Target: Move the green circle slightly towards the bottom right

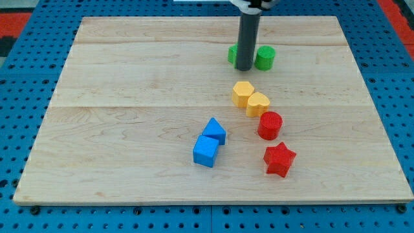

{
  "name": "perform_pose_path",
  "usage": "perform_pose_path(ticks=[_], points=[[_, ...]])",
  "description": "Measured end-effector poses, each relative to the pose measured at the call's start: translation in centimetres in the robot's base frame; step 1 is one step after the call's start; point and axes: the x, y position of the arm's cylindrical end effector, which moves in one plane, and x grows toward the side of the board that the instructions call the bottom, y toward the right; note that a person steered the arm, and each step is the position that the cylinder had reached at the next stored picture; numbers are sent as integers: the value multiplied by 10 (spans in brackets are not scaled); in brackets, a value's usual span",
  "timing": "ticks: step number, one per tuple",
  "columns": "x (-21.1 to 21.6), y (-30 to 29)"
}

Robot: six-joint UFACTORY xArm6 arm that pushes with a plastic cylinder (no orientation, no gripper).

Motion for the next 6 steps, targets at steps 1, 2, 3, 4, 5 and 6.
perform_pose_path(ticks=[1, 2, 3, 4, 5, 6], points=[[-23, -4], [-40, -4], [-47, -4], [-30, 9], [-2, 38], [27, 71]])
